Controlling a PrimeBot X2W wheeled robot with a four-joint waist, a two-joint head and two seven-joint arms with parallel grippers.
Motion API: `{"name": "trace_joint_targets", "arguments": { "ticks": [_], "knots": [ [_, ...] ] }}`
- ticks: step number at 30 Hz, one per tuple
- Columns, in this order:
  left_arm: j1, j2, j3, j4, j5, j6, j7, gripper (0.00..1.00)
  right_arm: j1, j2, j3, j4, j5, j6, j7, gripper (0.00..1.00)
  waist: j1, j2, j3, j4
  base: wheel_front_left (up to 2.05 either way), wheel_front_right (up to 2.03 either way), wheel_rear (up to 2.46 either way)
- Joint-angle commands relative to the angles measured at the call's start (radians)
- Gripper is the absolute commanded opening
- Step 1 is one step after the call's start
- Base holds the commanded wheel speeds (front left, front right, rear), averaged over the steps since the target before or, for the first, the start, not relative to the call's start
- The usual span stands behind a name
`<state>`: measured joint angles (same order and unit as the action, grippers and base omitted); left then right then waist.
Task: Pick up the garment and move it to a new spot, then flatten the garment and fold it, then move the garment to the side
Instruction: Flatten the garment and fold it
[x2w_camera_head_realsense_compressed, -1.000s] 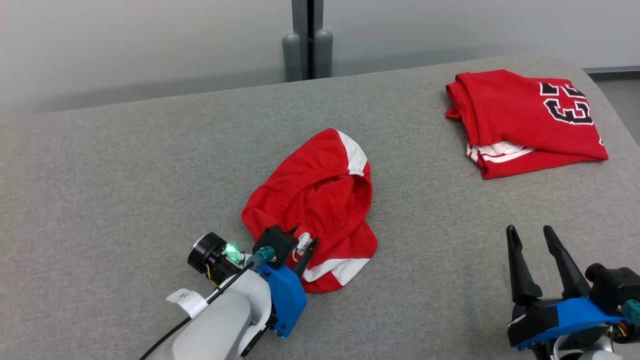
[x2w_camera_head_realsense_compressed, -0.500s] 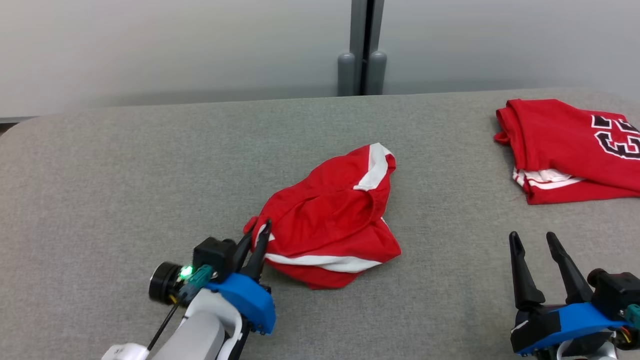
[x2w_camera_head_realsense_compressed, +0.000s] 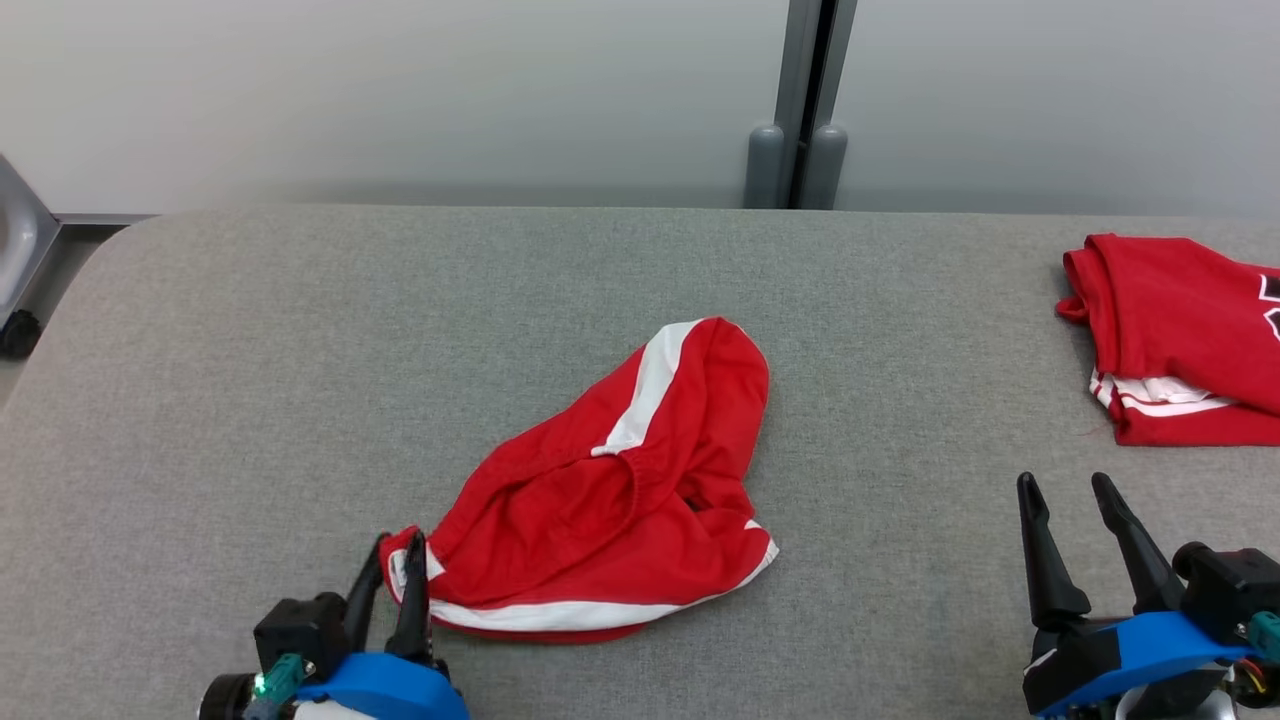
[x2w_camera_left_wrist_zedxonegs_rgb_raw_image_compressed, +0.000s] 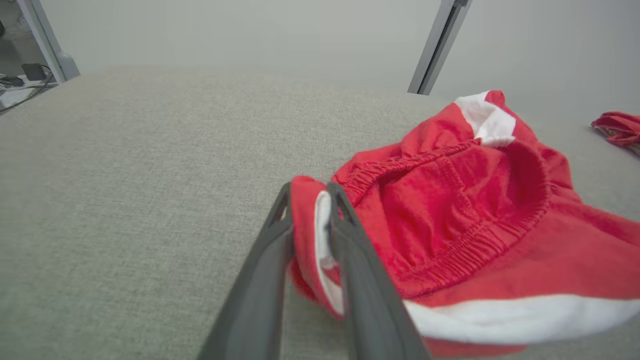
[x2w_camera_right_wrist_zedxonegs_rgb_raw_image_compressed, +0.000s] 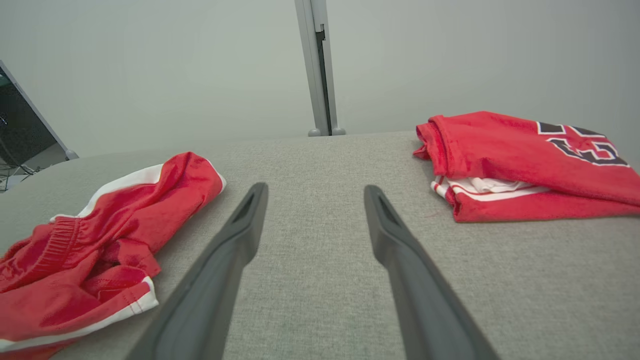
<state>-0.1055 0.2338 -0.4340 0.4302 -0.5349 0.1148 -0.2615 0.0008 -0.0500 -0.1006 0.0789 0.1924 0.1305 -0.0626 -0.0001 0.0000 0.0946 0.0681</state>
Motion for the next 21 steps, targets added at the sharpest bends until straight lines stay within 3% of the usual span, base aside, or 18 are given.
{"name": "trace_joint_targets", "arguments": {
  "ticks": [1,5,9,21],
  "knots": [
    [-0.004,0.004,0.013,-0.025,0.014,0.009,-0.004,1.00,0.007,-0.001,-0.001,-0.003,-0.007,0.001,0.003,1.00,0.0001,0.0000,-0.002,0.002,0.00,0.00,0.00],
    [-0.020,0.006,0.072,-0.122,0.062,0.028,-0.004,1.00,0.007,-0.001,0.002,-0.007,-0.005,0.001,0.005,1.00,0.0001,0.0000,-0.006,0.002,0.00,0.00,0.00],
    [-0.043,0.001,0.082,-0.191,0.111,0.016,-0.004,1.00,0.004,-0.001,0.006,-0.004,0.001,0.001,0.003,1.00,0.0001,0.0000,-0.004,-0.010,0.00,0.00,0.00],
    [-0.139,-0.056,-0.096,-0.152,0.183,-0.080,0.058,1.00,-0.013,-0.001,0.010,0.014,0.019,0.001,-0.019,1.00,0.0001,0.0000,0.029,-0.080,0.00,0.00,0.00]
  ]
}}
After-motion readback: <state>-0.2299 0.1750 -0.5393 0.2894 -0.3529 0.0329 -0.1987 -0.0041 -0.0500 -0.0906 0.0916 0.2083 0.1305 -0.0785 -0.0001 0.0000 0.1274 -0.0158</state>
